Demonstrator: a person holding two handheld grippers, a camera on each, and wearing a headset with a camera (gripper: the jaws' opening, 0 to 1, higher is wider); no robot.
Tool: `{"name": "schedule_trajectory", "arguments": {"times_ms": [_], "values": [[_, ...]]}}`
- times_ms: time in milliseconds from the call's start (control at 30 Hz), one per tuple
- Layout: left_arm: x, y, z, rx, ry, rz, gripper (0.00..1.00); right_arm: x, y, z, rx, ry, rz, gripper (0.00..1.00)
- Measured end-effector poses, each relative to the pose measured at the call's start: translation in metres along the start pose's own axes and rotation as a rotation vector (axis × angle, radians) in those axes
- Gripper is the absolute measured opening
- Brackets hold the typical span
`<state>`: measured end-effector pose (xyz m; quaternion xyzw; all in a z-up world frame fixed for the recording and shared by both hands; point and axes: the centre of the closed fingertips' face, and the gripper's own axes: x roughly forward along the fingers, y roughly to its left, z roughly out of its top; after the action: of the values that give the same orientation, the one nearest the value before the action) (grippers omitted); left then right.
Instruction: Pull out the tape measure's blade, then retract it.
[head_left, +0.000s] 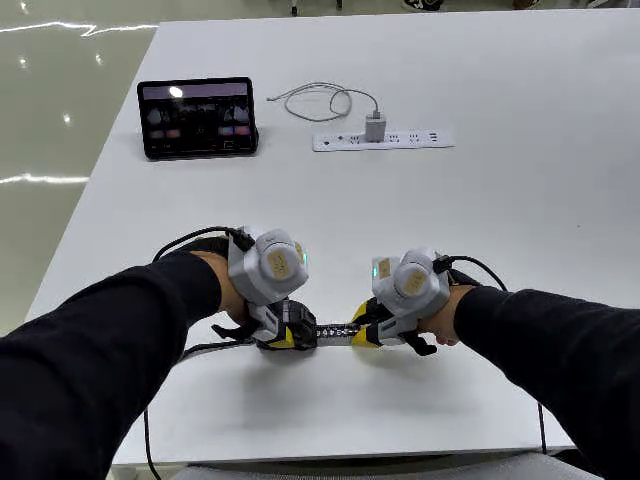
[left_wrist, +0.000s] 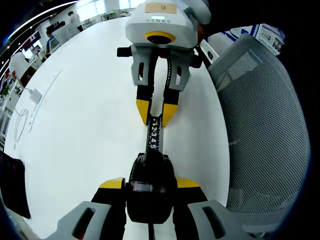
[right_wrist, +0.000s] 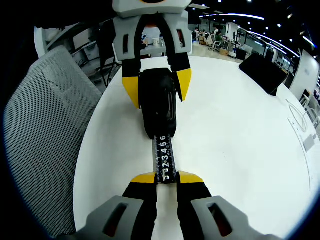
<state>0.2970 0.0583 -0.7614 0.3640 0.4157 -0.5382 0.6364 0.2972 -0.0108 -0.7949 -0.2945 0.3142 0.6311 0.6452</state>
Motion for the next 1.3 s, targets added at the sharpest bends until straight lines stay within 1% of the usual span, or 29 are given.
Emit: {"name": "schedule_trajectory", "arguments": {"times_ms": [567, 700, 767, 1300], "values": [[0.000, 0.000, 0.000, -0.007, -0.006, 0.000, 0.32, -0.006, -0.002, -0.008, 0.017, 0.007, -0.009, 0.09], [0.000, 0.000, 0.000, -0.005, -0.010, 0.001, 0.32, -0.008, -0.002, -0.010, 0.035, 0.010, -0.010, 0.09], [0.000, 0.001, 0.000, -0.006, -0.011, 0.001, 0.32, -0.009, -0.002, -0.011, 0.026, 0.012, -0.011, 0.09], [0.000, 0.001, 0.001, -0.010, -0.018, 0.005, 0.32, -0.015, -0.003, -0.019, 0.039, 0.026, -0.017, 0.09]]}}
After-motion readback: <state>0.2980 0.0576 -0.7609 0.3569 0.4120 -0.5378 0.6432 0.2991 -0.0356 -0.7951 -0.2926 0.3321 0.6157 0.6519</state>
